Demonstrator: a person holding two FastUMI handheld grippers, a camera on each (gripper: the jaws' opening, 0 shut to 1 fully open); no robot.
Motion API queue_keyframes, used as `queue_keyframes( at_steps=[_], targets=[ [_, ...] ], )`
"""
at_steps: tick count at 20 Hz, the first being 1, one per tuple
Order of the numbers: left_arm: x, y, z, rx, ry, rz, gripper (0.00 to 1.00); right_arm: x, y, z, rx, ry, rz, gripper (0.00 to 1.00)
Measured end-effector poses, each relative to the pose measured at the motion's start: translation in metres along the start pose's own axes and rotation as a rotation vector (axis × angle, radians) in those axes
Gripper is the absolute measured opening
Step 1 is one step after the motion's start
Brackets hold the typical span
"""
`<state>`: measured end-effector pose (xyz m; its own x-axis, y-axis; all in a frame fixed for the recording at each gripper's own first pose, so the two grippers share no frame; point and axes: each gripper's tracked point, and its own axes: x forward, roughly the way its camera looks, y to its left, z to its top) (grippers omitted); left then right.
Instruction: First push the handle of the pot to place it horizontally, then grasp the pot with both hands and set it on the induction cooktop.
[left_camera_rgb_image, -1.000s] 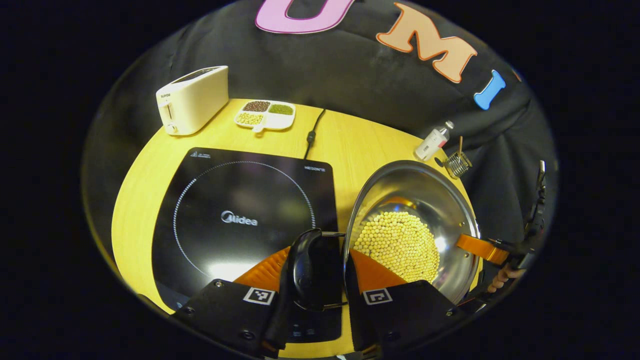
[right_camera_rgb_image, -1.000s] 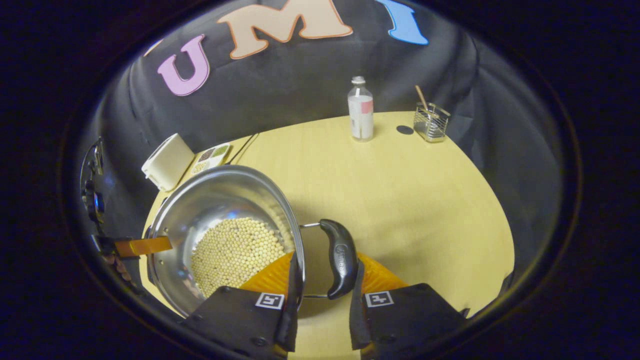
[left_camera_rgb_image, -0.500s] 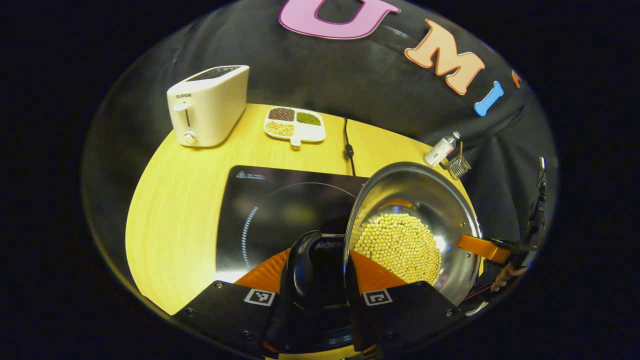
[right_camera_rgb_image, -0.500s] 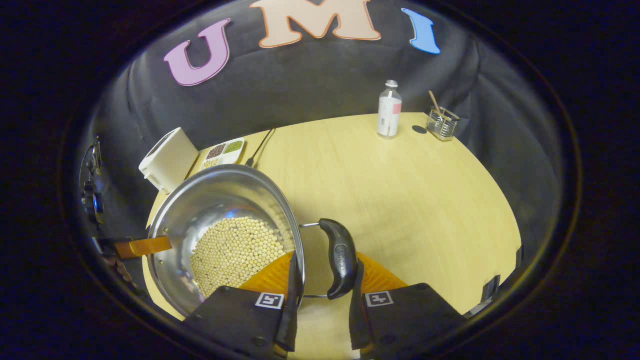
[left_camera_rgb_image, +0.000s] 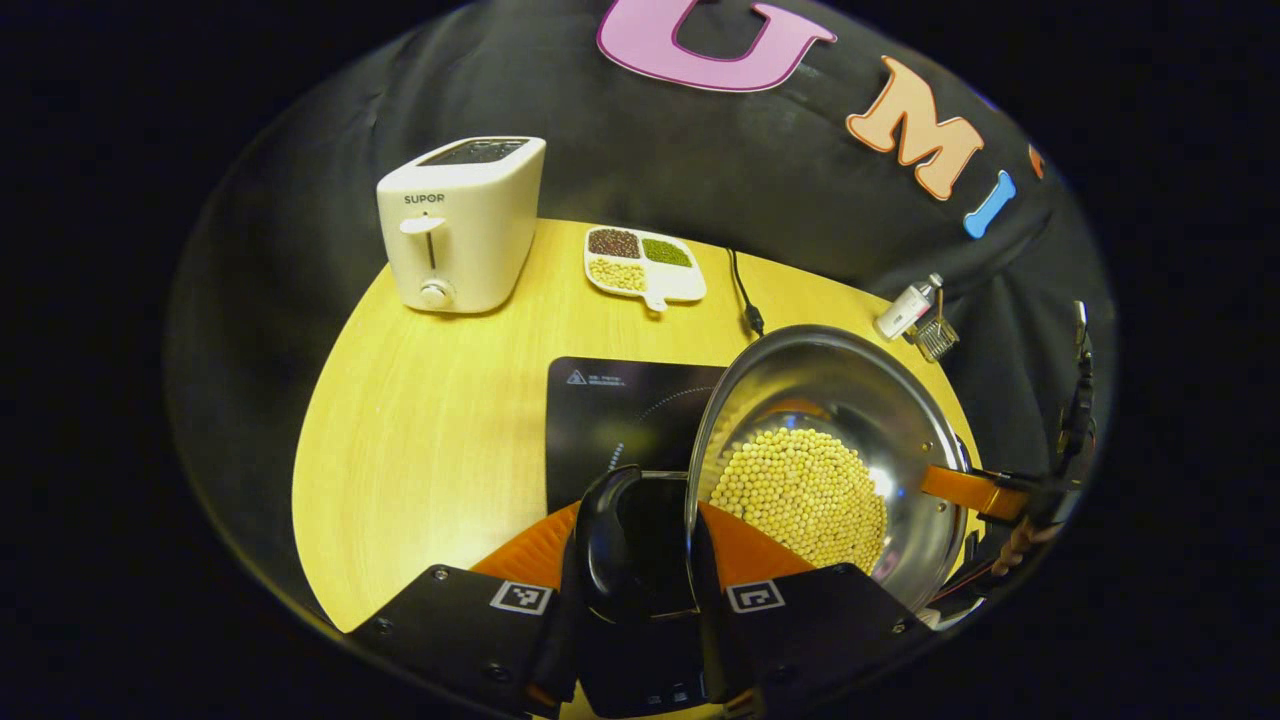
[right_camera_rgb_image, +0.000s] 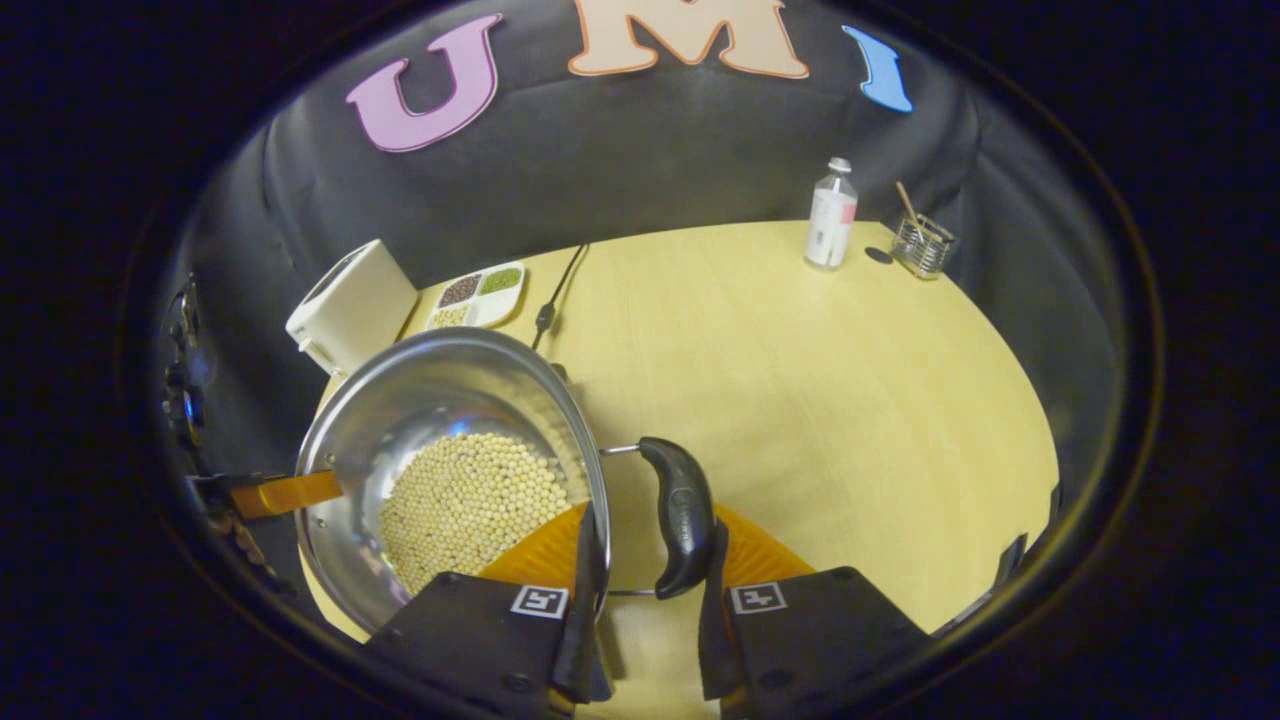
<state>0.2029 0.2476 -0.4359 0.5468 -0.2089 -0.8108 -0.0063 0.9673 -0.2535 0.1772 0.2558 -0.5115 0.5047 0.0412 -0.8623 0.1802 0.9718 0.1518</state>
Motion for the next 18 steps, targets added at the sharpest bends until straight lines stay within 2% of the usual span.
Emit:
queue_keyframes(
  at_steps=[13,14,16,17,18],
  targets=[
    [0.001,0.021,0.01,0.011,-0.029,0.035,0.49,0.011,0.023,0.001,0.013,0.019,0.025,0.37],
    [0.0,0.021,0.011,0.01,-0.032,0.041,0.51,0.014,0.024,0.0,0.016,0.019,0.028,0.43],
    [0.002,0.023,0.011,0.003,-0.03,0.054,0.52,0.014,0.025,0.003,0.011,0.025,0.04,0.44],
    [0.001,0.024,0.009,0.005,-0.024,0.063,0.54,0.014,0.025,0.002,0.011,0.03,0.043,0.52],
    [0.002,0.026,0.007,0.006,-0.006,0.082,0.55,0.013,0.024,0.0,0.01,0.032,0.051,0.41]
  ],
)
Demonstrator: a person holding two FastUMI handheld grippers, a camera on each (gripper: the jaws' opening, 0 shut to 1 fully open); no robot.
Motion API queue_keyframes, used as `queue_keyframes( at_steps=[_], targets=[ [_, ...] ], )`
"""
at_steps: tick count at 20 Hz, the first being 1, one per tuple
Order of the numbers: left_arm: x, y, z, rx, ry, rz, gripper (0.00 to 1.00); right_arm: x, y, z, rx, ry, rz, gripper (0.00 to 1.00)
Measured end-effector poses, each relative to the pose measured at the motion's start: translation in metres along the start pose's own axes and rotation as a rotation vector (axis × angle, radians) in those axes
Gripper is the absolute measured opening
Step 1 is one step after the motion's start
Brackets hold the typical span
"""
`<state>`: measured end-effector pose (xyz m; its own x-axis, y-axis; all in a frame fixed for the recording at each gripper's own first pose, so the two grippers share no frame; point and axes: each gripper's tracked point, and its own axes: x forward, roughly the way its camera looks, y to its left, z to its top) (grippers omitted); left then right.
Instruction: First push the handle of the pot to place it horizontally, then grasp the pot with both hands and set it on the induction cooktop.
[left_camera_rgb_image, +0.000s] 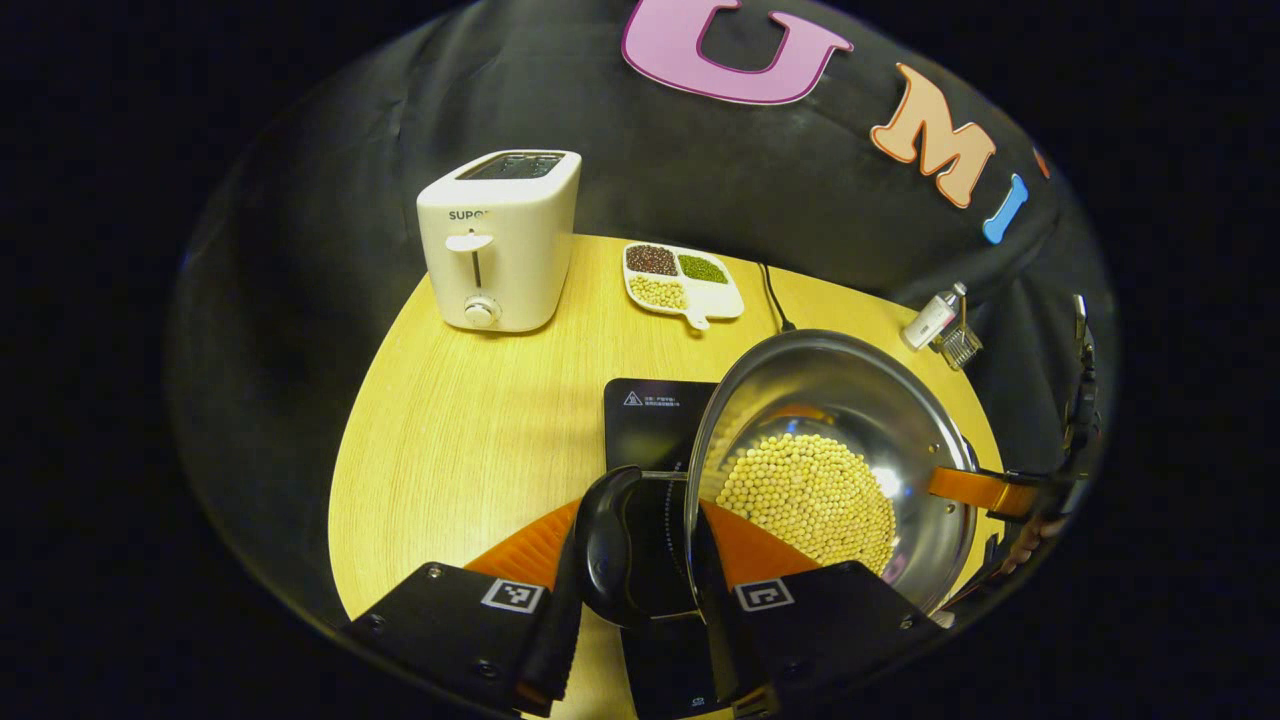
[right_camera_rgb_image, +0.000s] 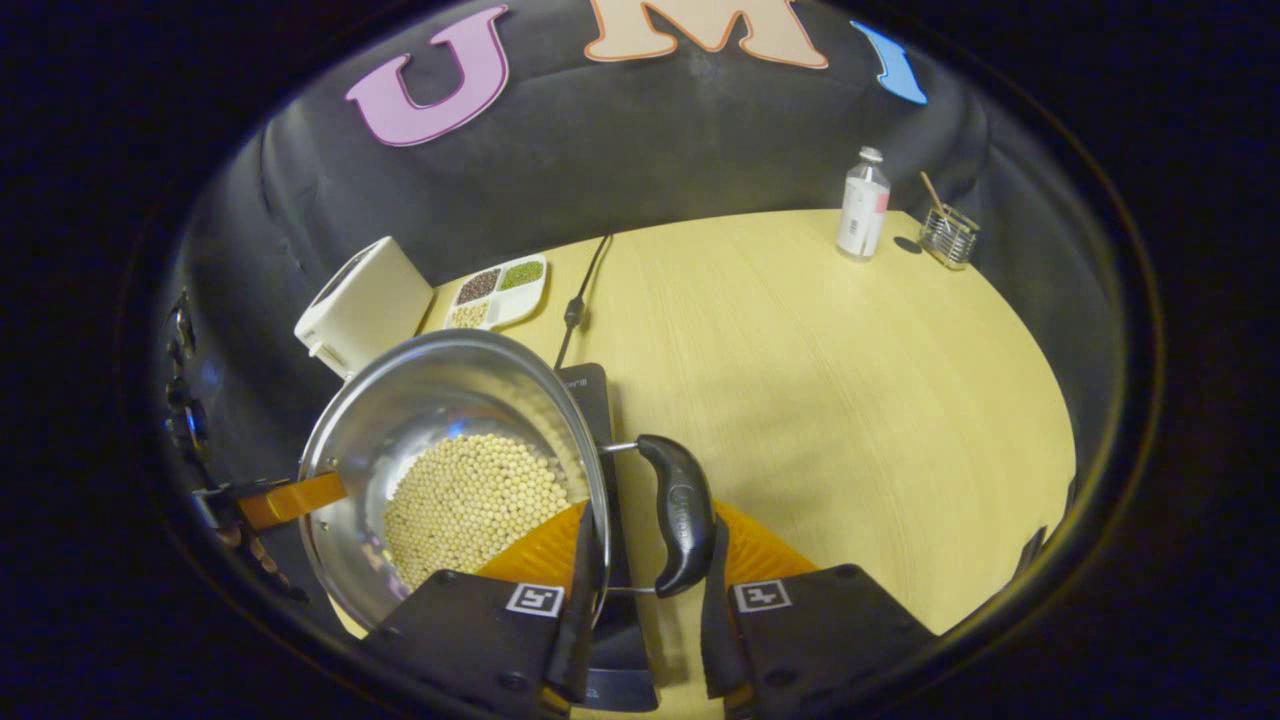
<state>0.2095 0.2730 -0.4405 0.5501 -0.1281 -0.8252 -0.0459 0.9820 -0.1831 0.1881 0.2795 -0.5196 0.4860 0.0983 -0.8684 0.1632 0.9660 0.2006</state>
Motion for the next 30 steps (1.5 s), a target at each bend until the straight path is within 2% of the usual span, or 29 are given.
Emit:
queue_keyframes(
  at_steps=[1,2,3,5,6,7,8,11,13,14,19,22,25,30],
  targets=[
    [-0.001,0.001,-0.001,0.003,0.003,0.019,0.58,-0.002,0.002,0.004,0.005,-0.005,0.016,0.52],
    [-0.002,0.003,0.001,0.016,-0.001,0.049,0.6,-0.004,0.006,0.005,0.019,-0.004,0.033,0.58],
    [-0.003,0.006,0.002,0.032,-0.014,0.074,0.65,-0.003,0.009,0.005,0.036,-0.002,0.052,0.51],
    [-0.015,0.004,0.018,0.085,-0.081,0.108,0.75,-0.007,0.008,0.008,0.035,-0.013,0.058,0.71],
    [-0.02,0.004,0.03,0.114,-0.125,0.126,0.72,-0.009,0.01,0.008,0.03,-0.019,0.068,0.72],
    [-0.028,0.003,0.039,0.141,-0.162,0.141,0.77,-0.013,0.011,0.011,0.025,-0.03,0.079,0.76],
    [-0.034,0.0,0.046,0.164,-0.193,0.15,0.8,-0.017,0.01,0.013,0.021,-0.047,0.084,0.91],
    [-0.057,-0.001,0.061,0.195,-0.26,0.206,0.84,-0.032,0.002,0.026,0.013,-0.112,0.1,1.0],
    [-0.073,-0.011,0.063,0.188,-0.294,0.218,0.83,-0.046,-0.008,0.035,0.009,-0.14,0.12,1.0],
    [-0.08,-0.018,0.064,0.185,-0.309,0.217,0.83,-0.054,-0.013,0.04,0.011,-0.16,0.129,0.94],
    [-0.147,-0.061,0.073,0.169,-0.442,0.29,0.82,-0.117,-0.058,0.074,-0.01,-0.278,0.193,0.93],
    [-0.19,-0.109,0.071,0.139,-0.522,0.279,0.82,-0.162,-0.094,0.096,-0.025,-0.373,0.214,0.93],
    [-0.235,-0.154,0.072,0.116,-0.621,0.279,0.82,-0.208,-0.118,0.121,-0.093,-0.495,0.225,0.92],
    [-0.316,-0.219,0.085,0.064,-0.804,0.239,0.82,-0.31,-0.123,0.158,-0.156,-0.719,0.258,0.92]
  ],
)
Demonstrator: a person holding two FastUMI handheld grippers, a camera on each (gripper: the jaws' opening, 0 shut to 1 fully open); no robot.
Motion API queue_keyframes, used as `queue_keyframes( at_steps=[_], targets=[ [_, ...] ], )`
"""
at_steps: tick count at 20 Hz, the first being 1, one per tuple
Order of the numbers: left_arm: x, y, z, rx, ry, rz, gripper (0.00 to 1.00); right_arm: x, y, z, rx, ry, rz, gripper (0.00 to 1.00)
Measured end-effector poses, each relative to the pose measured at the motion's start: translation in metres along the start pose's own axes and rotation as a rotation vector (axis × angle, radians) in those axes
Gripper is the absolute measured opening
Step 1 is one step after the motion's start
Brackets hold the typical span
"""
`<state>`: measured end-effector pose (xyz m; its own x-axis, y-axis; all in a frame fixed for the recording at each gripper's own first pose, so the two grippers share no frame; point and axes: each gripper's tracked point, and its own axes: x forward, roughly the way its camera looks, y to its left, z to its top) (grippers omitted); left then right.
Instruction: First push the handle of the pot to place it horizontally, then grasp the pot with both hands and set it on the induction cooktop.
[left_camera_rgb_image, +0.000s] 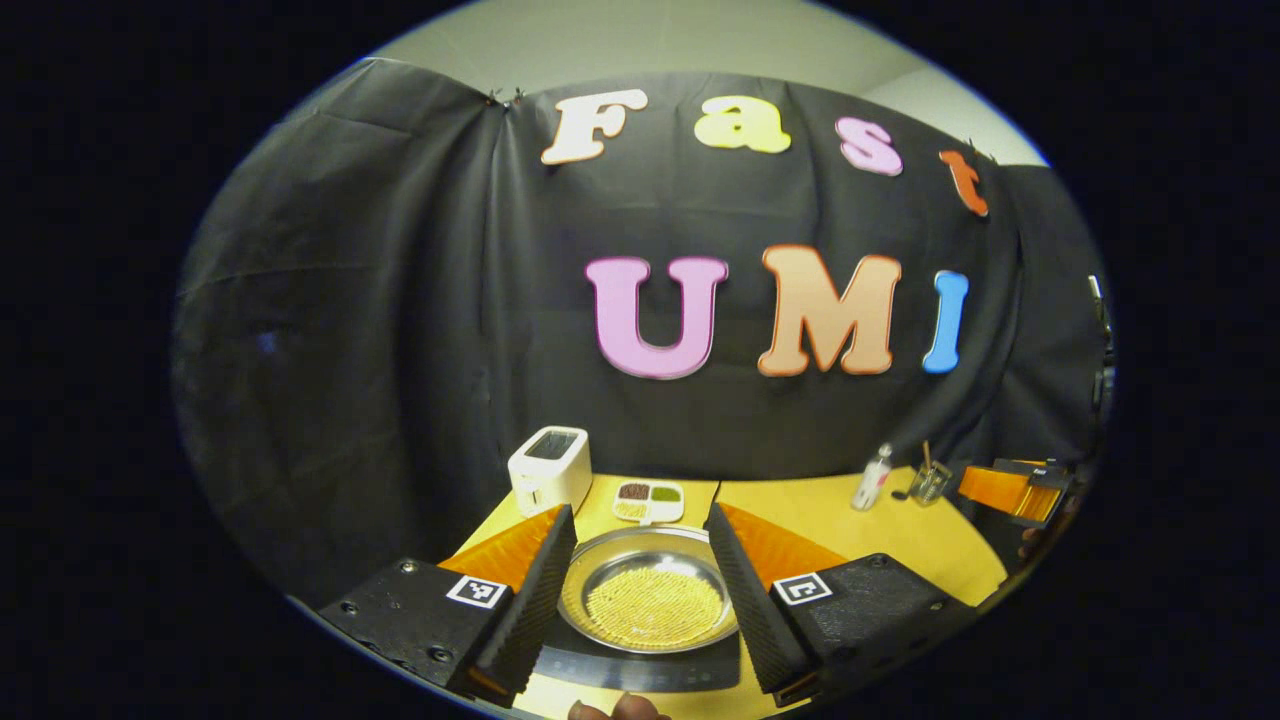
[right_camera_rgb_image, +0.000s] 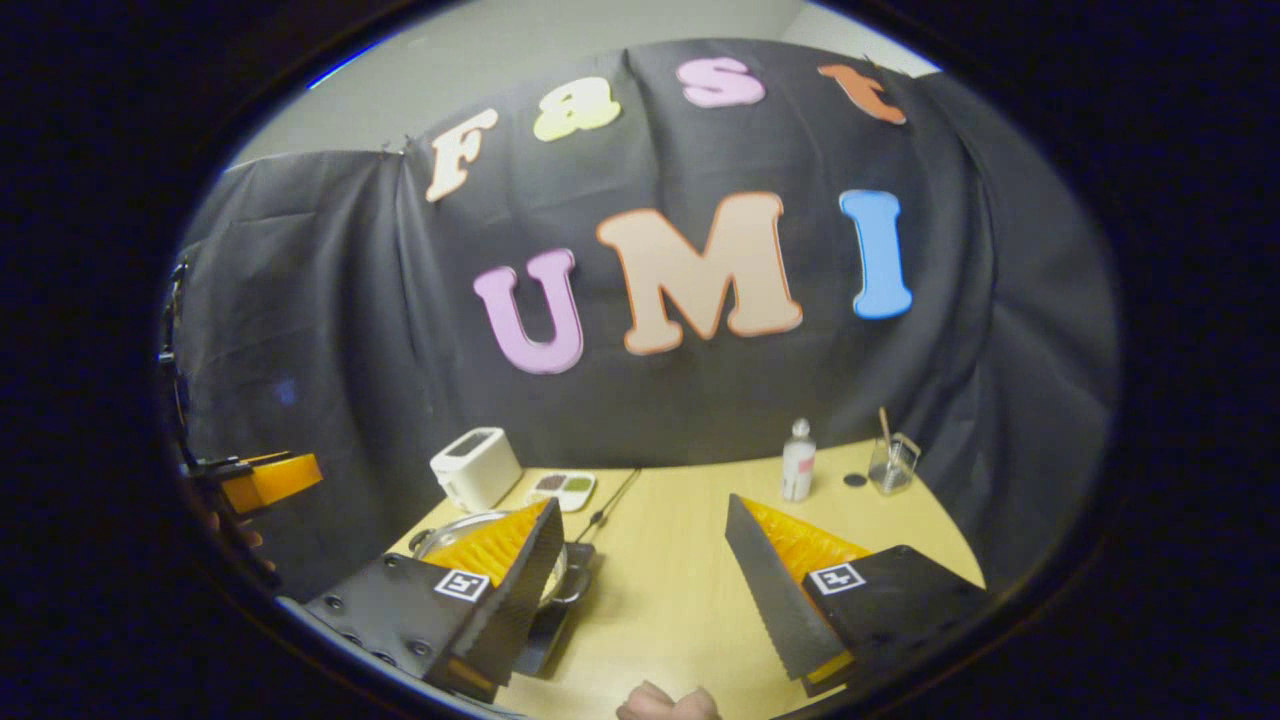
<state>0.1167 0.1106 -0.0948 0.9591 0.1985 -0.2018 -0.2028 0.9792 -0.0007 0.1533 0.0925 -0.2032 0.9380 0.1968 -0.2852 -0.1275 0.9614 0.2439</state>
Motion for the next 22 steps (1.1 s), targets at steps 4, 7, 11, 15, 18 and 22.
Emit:
queue_keyframes(
  at_steps=[4,7,11,15,18,22],
  targets=[
    [-0.033,-0.031,0.046,0.023,-0.107,-0.05,0.81,-0.049,0.004,0.064,-0.033,-0.155,-0.016,0.99],
    [-0.056,-0.048,0.059,0.072,-0.141,-0.093,0.81,-0.087,0.004,0.086,-0.02,-0.198,-0.047,0.93],
    [-0.089,-0.057,0.05,0.04,-0.145,-0.137,0.81,-0.133,0.003,0.087,-0.061,-0.21,-0.082,0.93],
    [-0.107,-0.046,0.034,-0.018,-0.12,-0.156,0.82,-0.17,0.0,0.071,-0.087,-0.185,-0.124,0.93],
    [-0.118,-0.032,0.041,0.037,-0.147,-0.133,0.82,-0.174,0.007,0.07,-0.085,-0.177,-0.125,0.93],
    [-0.125,-0.022,0.046,0.05,-0.167,-0.1,0.8,-0.16,0.023,0.078,-0.11,-0.187,-0.089,0.99]
  ],
)
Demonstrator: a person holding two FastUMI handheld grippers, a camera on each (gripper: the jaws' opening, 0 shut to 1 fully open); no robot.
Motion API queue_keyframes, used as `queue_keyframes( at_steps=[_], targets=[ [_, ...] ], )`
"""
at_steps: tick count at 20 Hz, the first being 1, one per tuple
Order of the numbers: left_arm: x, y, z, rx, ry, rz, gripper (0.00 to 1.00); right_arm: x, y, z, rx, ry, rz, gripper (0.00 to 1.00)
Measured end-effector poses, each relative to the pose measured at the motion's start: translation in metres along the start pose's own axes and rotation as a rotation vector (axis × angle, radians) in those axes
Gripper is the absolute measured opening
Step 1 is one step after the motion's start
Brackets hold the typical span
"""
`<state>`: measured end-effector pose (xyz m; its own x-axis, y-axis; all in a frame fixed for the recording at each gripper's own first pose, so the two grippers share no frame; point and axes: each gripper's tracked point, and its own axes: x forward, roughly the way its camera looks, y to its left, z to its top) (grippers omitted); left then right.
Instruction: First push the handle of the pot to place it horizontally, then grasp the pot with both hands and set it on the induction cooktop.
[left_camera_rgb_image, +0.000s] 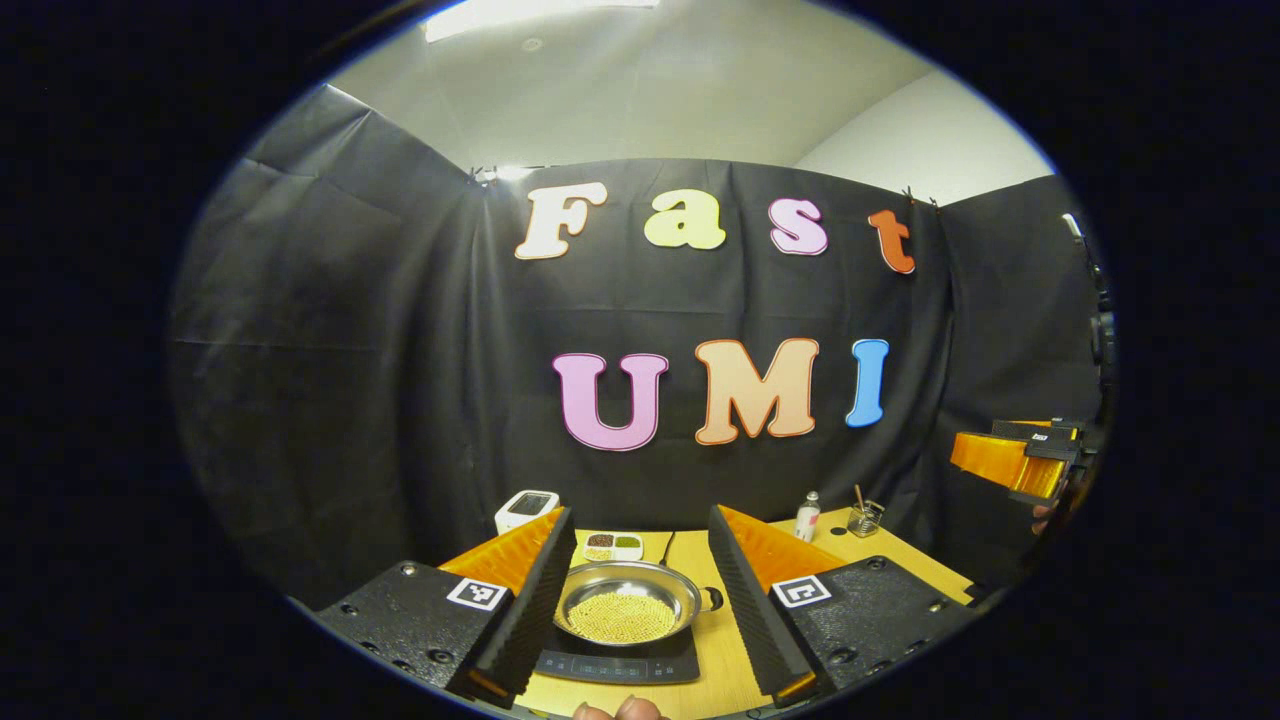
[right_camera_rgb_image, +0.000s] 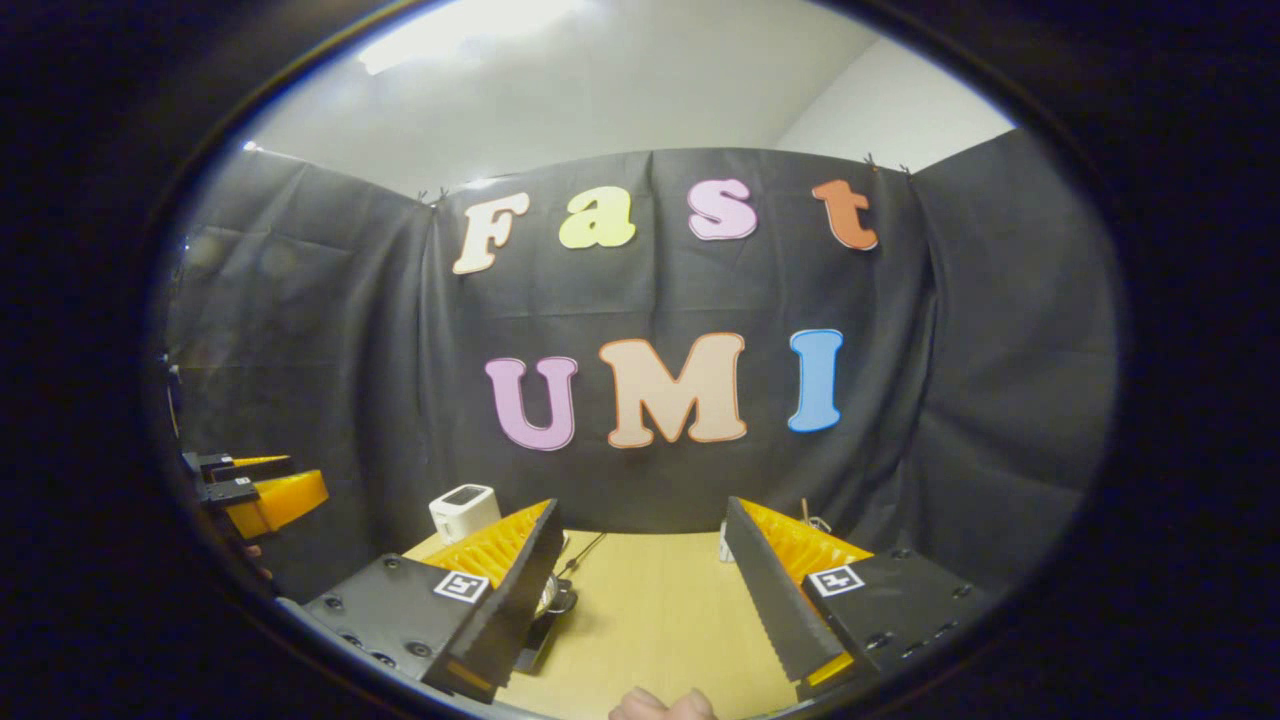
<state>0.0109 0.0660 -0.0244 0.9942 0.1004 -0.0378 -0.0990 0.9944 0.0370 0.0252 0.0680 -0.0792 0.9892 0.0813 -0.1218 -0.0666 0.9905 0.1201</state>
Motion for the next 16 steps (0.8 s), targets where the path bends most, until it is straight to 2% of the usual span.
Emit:
queue_keyframes(
  at_steps=[1,2,3,13,16],
  targets=[
    [0.0,0.003,-0.001,-0.001,0.003,0.013,0.81,0.003,0.003,0.0,-0.013,0.009,0.009,0.93],
    [-0.001,0.003,-0.002,-0.003,0.009,0.016,0.8,0.005,0.005,0.004,-0.024,0.006,0.015,0.99],
    [0.001,-0.001,0.0,-0.009,0.001,0.011,0.81,0.006,0.004,0.012,-0.033,-0.012,0.017,0.94],
    [0.002,-0.026,-0.001,-0.041,0.014,0.0,0.81,0.001,-0.03,0.015,-0.034,-0.007,-0.008,0.96],
    [0.0,-0.032,0.0,-0.048,0.01,-0.005,0.81,-0.003,-0.035,0.016,-0.036,-0.012,-0.01,1.0]
  ],
)
